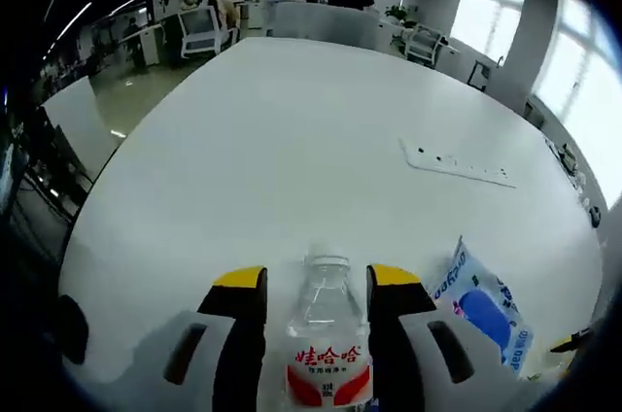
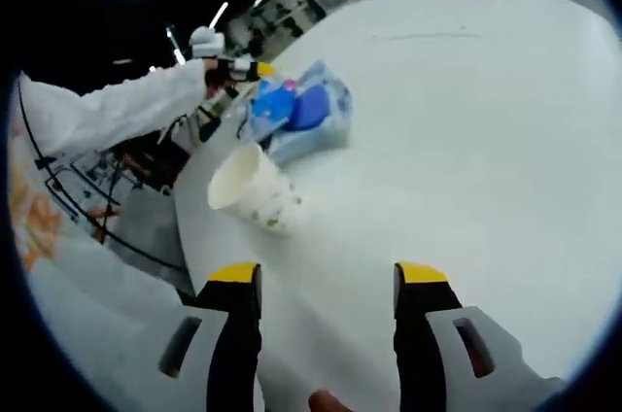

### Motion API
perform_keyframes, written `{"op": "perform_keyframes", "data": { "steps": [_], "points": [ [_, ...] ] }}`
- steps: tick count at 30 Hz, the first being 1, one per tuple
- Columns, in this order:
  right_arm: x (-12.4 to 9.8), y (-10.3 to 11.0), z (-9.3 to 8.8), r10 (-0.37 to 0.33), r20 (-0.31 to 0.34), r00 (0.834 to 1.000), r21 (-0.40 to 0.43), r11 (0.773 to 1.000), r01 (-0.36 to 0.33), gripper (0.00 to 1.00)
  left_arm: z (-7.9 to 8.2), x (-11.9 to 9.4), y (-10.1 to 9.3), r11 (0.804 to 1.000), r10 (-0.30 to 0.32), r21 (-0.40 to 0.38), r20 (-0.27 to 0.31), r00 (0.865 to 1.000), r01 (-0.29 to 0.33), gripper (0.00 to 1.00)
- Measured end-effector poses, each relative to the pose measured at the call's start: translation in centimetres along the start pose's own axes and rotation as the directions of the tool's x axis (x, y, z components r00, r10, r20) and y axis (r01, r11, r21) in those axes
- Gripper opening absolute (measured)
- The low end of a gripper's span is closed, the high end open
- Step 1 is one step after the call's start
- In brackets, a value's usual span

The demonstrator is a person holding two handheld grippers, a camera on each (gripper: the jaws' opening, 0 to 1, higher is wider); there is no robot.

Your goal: Arrange the tabletop items into an orderly group along one side of the table until the central work area is clear of visible clutter.

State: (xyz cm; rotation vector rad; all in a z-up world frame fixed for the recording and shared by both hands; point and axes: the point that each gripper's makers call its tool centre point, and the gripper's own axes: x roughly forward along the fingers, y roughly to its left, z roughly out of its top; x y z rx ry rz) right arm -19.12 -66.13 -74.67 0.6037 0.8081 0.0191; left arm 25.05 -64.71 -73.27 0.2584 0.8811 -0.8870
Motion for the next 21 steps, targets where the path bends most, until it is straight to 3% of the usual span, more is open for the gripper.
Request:
{"op": "perform_keyframes", "data": {
  "steps": [2, 4, 8, 11, 13, 17, 21],
  "points": [
    [0.2, 0.2, 0.1, 0.008, -0.002, 1.000, 0.003, 1.000, -0.008, 0.53, -0.1, 0.9, -0.3, 0.999, -0.001, 0.048, -0.030, 1.000, 0.003, 0.45],
    [0.4, 0.3, 0.3, 0.015, -0.005, 1.000, 0.000, 1.000, -0.015, 0.53, -0.2, 1.5, -0.4, 0.994, 0.011, 0.112, -0.048, 0.999, -0.006, 0.42],
    [0.7, 0.2, 0.5, 0.018, -0.008, 1.000, 0.002, 1.000, -0.018, 0.52, -0.8, 2.6, -0.3, 0.994, 0.015, 0.113, -0.078, 0.997, -0.007, 0.35],
    [0.8, 0.0, 0.8, 0.015, 0.003, 1.000, 0.010, 1.000, -0.015, 0.52, -2.0, 3.2, -0.4, 0.990, 0.016, 0.140, -0.124, 0.992, 0.002, 0.40],
    [0.8, -0.1, 0.7, 0.011, 0.004, 1.000, 0.012, 1.000, -0.011, 0.52, -2.0, 3.3, -0.5, 0.989, 0.014, 0.150, -0.128, 0.992, 0.005, 0.40],
    [0.7, -0.3, 0.3, 0.004, -0.004, 1.000, 0.013, 1.000, -0.004, 0.52, -1.2, 3.6, -0.4, 0.989, 0.008, 0.149, -0.105, 0.994, 0.008, 0.27],
    [0.5, -0.4, 0.1, -0.003, -0.008, 1.000, 0.013, 1.000, 0.004, 0.52, -1.0, 3.7, -0.6, 0.990, -0.019, 0.138, -0.095, 0.995, 0.033, 0.23]
  ]
}}
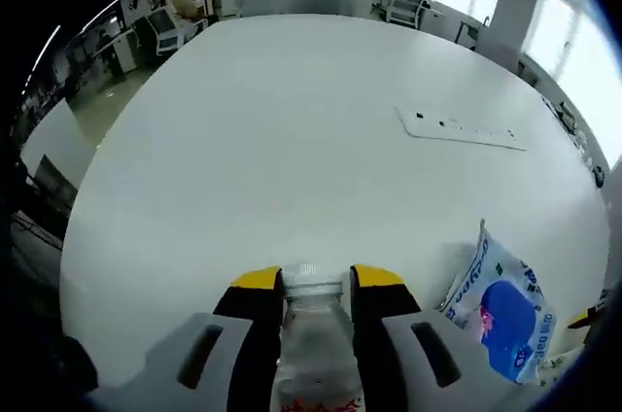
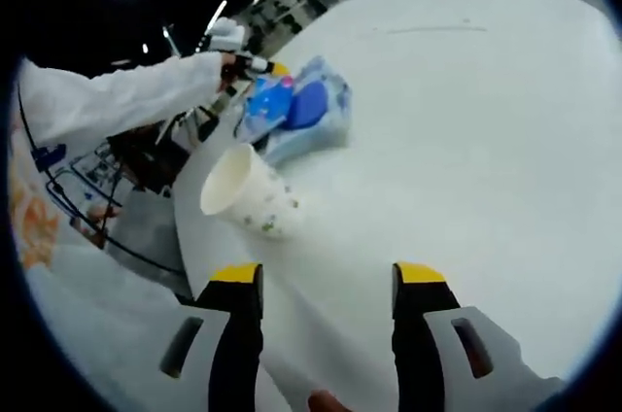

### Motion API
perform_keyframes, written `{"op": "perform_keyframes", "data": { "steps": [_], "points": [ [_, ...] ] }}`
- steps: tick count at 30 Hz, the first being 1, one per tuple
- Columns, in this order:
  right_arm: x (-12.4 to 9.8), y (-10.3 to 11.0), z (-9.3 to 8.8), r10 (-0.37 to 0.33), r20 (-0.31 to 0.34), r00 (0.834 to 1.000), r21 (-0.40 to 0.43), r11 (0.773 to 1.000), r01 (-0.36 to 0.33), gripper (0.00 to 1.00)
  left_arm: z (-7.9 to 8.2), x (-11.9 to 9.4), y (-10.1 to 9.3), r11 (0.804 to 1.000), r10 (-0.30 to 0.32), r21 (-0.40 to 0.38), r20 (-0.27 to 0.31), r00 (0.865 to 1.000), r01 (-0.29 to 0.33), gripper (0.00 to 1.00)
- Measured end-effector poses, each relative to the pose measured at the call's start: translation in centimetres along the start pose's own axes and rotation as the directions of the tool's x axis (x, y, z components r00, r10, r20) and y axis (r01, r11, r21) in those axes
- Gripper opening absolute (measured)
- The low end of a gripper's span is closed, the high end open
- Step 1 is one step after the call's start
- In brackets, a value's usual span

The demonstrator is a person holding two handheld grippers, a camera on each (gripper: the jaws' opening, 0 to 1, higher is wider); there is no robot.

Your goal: Arrange the tabletop items into an orderly group along one side of the table until the central work area is clear of visible clutter.

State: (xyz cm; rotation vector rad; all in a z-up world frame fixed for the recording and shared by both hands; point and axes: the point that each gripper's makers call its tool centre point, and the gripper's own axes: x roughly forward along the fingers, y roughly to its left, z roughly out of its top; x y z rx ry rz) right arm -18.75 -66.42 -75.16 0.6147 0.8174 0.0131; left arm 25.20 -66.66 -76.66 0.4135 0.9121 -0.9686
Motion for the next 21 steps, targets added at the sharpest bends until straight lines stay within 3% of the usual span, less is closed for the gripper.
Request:
{"op": "perform_keyframes", "data": {
  "steps": [3, 9, 16, 21],
  "points": [
    [-0.1, 0.0, 0.2, -0.005, 0.004, 1.000, -0.010, 1.000, 0.005, 0.51, -0.2, -0.5, 0.0, 1.000, 0.014, -0.001, -0.010, 1.000, -0.014, 0.22],
    [-0.1, 0.3, 0.6, -0.002, 0.017, 1.000, -0.027, 1.000, 0.002, 0.51, 0.4, -2.7, -0.5, 1.000, -0.022, 0.003, 0.012, 1.000, 0.022, 0.21],
    [-0.5, 1.3, 0.3, 0.012, 0.025, 1.000, -0.067, 0.998, -0.010, 0.51, 1.7, -7.5, -0.3, 1.000, -0.027, -0.005, 0.113, 0.993, 0.028, 0.21],
    [-1.0, 1.4, -0.2, -0.002, 0.023, 1.000, -0.099, 0.995, 0.004, 0.50, 1.7, -11.6, -0.6, 1.000, -0.027, 0.018, 0.212, 0.977, 0.023, 0.21]
  ]
}}
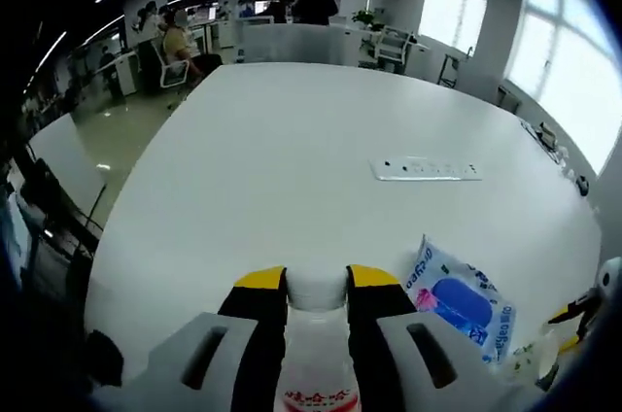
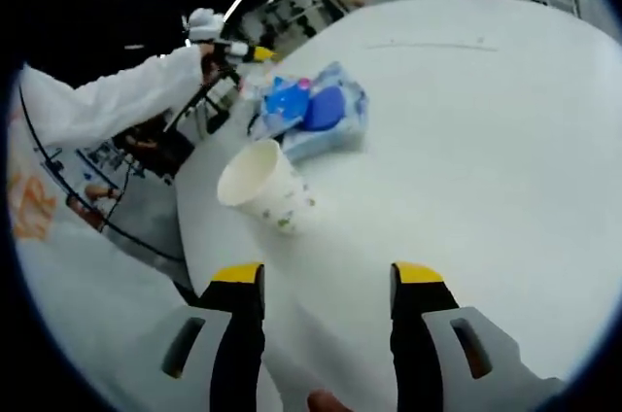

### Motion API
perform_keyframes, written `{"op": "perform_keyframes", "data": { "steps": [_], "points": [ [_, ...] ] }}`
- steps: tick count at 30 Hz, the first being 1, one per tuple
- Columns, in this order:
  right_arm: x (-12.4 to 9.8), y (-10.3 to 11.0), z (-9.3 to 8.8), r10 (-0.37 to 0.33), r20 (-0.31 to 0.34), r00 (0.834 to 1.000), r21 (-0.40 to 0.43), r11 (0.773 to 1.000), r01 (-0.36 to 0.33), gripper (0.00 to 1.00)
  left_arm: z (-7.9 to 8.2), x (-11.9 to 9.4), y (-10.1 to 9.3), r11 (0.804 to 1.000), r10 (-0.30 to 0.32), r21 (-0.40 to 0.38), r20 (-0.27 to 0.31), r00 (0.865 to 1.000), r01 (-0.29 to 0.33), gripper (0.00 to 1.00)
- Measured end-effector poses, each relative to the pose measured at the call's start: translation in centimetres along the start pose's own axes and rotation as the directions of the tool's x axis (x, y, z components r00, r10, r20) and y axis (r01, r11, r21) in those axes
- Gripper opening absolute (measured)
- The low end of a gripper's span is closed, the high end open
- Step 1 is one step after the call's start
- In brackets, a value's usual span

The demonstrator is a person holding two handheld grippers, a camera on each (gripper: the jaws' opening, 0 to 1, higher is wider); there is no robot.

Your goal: Arrange the tabletop items into an orderly group along one side of the table until the central work area is clear of visible clutter.

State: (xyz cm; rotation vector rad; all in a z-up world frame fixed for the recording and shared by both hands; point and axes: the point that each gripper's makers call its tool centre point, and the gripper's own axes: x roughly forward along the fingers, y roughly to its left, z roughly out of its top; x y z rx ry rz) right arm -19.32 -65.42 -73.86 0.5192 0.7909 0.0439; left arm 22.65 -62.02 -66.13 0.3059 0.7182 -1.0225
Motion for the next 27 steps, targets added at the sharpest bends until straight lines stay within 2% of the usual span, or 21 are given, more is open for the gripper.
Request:
{"op": "perform_keyframes", "data": {
  "steps": [2, 4, 5, 11, 16, 18, 27],
  "points": [
    [-0.2, 0.1, 0.0, 0.000, 0.014, 1.000, 0.008, 1.000, 0.000, 0.50, 0.0, -1.8, -0.3, 1.000, -0.001, 0.016, 0.036, 0.999, 0.000, 0.21],
    [-0.3, 0.2, -0.1, -0.001, 0.019, 1.000, 0.005, 1.000, 0.001, 0.50, -0.1, -3.4, -1.1, 0.998, -0.019, 0.059, 0.069, 0.997, 0.015, 0.21],
    [-0.4, 0.3, -0.1, -0.003, 0.016, 1.000, -0.001, 1.000, 0.003, 0.50, -0.2, -4.2, -1.5, 0.994, -0.025, 0.107, 0.089, 0.996, 0.016, 0.21],
    [-0.8, 0.6, 0.1, -0.005, 0.037, 0.999, -0.020, 1.000, 0.005, 0.50, -1.6, -7.0, -2.3, 0.991, -0.030, 0.133, 0.131, 0.991, 0.013, 0.21],
    [-1.0, 0.9, 0.4, -0.005, 0.052, 0.999, -0.030, 1.000, 0.006, 0.50, -2.5, -8.7, -2.8, 0.989, -0.040, 0.150, 0.162, 0.986, 0.016, 0.22],
    [-1.0, 0.9, 0.3, -0.006, 0.052, 0.999, -0.035, 0.999, 0.008, 0.50, -2.9, -9.3, -3.2, 0.984, -0.049, 0.178, 0.168, 0.985, 0.018, 0.22],
    [-0.9, 1.2, -0.3, -0.002, 0.038, 0.999, -0.046, 0.999, 0.004, 0.50, -3.8, -10.3, -2.6, 0.985, -0.034, 0.175, 0.227, 0.973, -0.007, 0.22]
  ]
}}
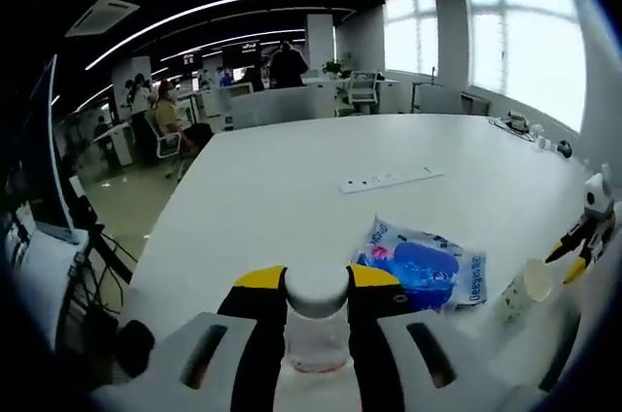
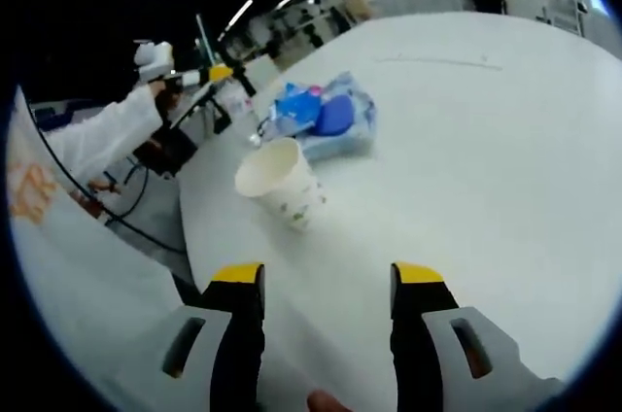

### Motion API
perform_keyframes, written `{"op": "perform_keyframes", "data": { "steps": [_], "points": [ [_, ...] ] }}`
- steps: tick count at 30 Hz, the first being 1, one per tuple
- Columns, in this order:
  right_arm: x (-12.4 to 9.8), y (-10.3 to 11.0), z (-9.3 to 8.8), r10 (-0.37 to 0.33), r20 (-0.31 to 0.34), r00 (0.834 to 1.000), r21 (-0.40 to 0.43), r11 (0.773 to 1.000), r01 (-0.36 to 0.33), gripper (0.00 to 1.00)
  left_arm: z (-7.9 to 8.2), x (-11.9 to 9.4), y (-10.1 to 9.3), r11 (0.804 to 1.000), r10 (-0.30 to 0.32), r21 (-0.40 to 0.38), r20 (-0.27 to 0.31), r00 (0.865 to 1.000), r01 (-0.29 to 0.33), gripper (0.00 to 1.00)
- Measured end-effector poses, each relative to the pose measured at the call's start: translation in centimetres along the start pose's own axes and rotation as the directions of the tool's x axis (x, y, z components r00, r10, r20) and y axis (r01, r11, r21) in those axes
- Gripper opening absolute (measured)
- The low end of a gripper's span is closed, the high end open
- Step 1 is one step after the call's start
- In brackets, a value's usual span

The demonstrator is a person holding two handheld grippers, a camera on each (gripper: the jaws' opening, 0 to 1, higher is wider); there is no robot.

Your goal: Arrange the tabletop items into an orderly group along one side of the table until the central work area is clear of visible clutter.

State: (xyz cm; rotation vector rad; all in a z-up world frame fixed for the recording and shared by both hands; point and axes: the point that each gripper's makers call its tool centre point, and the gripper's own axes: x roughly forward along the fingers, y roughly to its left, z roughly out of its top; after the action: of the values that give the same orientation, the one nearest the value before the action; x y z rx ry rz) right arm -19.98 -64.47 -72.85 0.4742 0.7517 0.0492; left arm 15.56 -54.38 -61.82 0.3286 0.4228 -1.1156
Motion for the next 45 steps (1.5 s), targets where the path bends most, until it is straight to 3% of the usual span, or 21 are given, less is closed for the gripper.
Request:
{"op": "perform_keyframes", "data": {
  "steps": [8, 11, 15, 23, 28, 31, 36, 45],
  "points": [
    [-0.2, -0.3, 0.3, -0.003, 0.001, 1.000, -0.018, 1.000, 0.003, 0.50, -0.6, -0.7, 0.5, 1.000, 0.013, 0.003, 0.049, 0.999, -0.013, 0.22],
    [-0.3, -0.6, 0.5, -0.011, 0.008, 1.000, -0.015, 1.000, 0.011, 0.50, -0.7, -1.3, 1.0, 0.997, 0.056, -0.059, 0.059, 0.997, -0.052, 0.22],
    [-0.4, -0.7, 0.4, -0.014, 0.002, 1.000, -0.017, 1.000, 0.014, 0.50, -0.7, -1.6, 0.7, 0.997, 0.059, -0.056, 0.084, 0.995, -0.054, 0.22],
    [-0.8, -0.6, 0.0, -0.015, -0.011, 1.000, -0.026, 1.000, 0.014, 0.50, -0.7, -1.3, 0.5, 0.997, 0.065, -0.050, 0.056, 0.996, -0.062, 0.24],
    [-0.9, 0.2, -0.3, -0.005, -0.011, 1.000, -0.047, 0.999, 0.005, 0.50, -0.1, -1.7, -0.3, 0.996, 0.057, -0.068, 0.073, 0.996, -0.052, 0.42],
    [-0.9, 0.0, -0.4, -0.007, -0.007, 1.000, -0.047, 0.999, 0.007, 0.50, -0.6, -1.8, -0.2, 0.997, 0.066, -0.036, 0.053, 0.996, -0.065, 0.37],
    [-1.2, -0.6, 0.1, -0.022, 0.028, 0.999, -0.013, 1.000, 0.023, 0.50, -1.1, -1.9, 0.6, 0.993, 0.091, -0.083, 0.038, 0.995, -0.088, 0.23],
    [-1.7, -1.7, 1.0, -0.025, 0.101, 0.995, 0.112, 0.994, 0.014, 0.49, -0.9, -1.7, 0.5, 0.994, 0.087, -0.073, 0.027, 0.996, -0.085, 0.21]
  ]
}}
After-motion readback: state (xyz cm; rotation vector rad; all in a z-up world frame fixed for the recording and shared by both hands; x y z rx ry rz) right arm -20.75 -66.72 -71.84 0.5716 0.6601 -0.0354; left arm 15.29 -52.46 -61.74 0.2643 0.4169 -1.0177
